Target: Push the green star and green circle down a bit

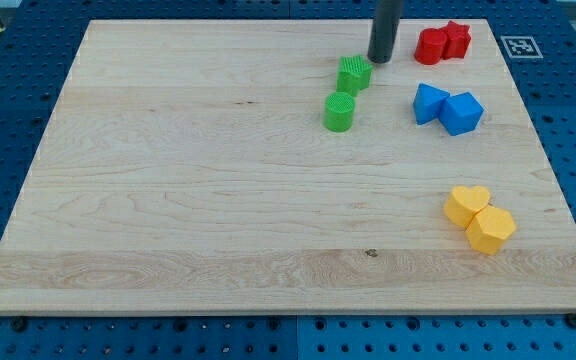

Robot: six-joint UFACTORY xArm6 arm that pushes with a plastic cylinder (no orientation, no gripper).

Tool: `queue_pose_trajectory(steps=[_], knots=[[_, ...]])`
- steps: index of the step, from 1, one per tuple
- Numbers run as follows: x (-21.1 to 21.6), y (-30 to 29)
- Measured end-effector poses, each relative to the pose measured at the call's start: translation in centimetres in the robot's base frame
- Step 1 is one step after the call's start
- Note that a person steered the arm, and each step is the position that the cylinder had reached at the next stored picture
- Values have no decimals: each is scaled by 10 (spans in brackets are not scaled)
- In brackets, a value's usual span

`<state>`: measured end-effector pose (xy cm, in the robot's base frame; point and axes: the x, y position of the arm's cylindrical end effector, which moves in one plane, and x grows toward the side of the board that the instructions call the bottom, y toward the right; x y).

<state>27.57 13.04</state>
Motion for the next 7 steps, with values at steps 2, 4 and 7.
queue_pose_trajectory(steps=[2, 4, 7], knots=[[24, -25], [38, -63], [28, -104]])
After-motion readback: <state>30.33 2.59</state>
